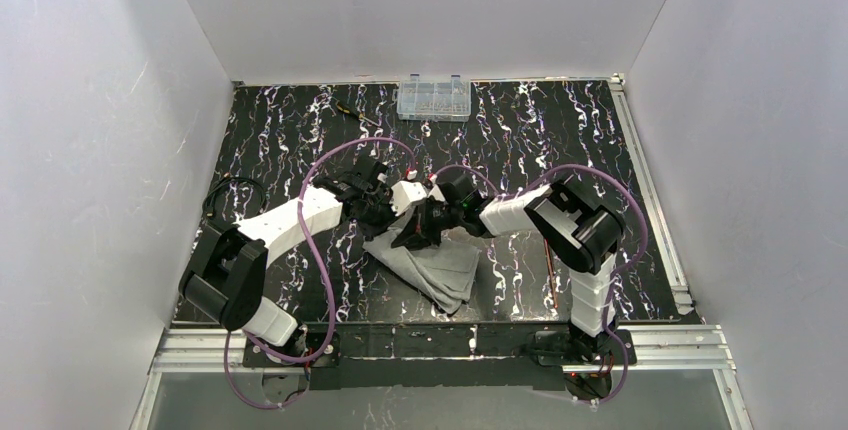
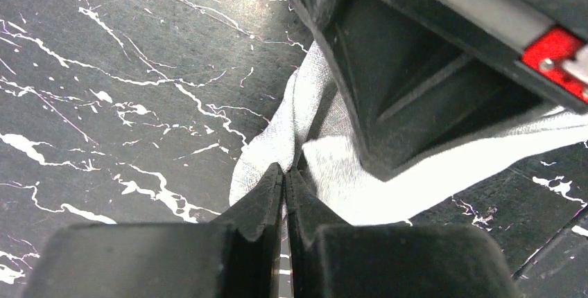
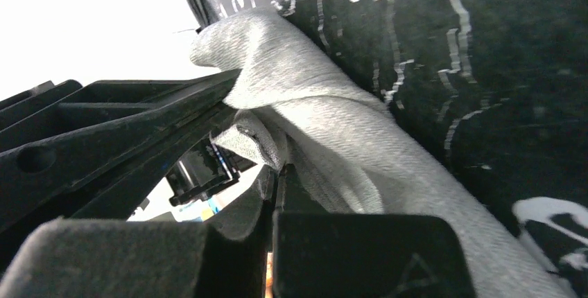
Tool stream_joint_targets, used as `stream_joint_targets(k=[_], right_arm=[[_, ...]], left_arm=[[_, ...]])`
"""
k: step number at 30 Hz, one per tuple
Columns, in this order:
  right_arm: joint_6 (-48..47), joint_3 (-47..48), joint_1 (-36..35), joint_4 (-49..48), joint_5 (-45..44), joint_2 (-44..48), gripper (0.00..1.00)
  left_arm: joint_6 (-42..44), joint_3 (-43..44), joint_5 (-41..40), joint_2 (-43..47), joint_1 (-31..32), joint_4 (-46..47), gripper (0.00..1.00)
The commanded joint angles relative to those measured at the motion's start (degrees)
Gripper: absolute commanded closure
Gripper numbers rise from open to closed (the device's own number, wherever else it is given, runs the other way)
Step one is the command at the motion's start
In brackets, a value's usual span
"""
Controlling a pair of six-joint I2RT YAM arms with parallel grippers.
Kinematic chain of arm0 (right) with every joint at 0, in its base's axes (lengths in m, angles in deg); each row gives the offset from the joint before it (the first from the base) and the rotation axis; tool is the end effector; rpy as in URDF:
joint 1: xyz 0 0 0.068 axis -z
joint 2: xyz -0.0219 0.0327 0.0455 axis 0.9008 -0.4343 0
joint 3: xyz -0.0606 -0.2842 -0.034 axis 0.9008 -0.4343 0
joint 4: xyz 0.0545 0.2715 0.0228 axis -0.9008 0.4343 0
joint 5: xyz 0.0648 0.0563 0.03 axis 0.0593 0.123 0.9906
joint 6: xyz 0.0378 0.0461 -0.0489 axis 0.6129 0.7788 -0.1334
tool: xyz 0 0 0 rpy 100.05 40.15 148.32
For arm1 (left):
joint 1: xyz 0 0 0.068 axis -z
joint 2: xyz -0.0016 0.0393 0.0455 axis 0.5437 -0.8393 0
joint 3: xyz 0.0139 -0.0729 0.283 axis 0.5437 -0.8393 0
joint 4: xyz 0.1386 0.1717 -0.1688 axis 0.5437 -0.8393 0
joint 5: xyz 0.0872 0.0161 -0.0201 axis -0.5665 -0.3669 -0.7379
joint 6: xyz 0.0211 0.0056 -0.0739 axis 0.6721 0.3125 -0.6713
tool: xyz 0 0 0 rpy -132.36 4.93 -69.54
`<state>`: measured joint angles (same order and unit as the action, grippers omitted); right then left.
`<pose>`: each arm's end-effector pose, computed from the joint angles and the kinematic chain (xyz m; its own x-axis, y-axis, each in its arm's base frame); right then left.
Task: Fold the napkin into a case and place the utensils inside
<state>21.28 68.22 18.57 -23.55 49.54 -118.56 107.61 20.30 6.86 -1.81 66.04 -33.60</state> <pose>0.2634 0.3266 0.1140 -0.9946 0.0680 0.0784 0.1007 0.4483 0.8882 0.2663 -0.1910 0.1872 -0.3016 0.7726 -0.5586 0.8990 0.4256 0.1032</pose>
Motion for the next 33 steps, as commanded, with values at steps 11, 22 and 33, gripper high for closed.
stream_joint_targets(k=[11,22,33], right_arm=[[-5.36,3.22,0.22,7.42,-3.29,-3.20,0.99],[-6.55,7.17,-0.12,11.08,-4.26,-2.53,0.99],[-6.31,9.36,-0.14,12.25,-3.61,-1.35,0.99]], left_arm=[[1.35,1.37,2.48,1.34,-0.14,-2.91,1.00],[0.69,2.95,5.32,2.07,-0.14,-4.72,1.00],[2.29,-0.44,1.21,2.04,0.74,-2.26,1.00]])
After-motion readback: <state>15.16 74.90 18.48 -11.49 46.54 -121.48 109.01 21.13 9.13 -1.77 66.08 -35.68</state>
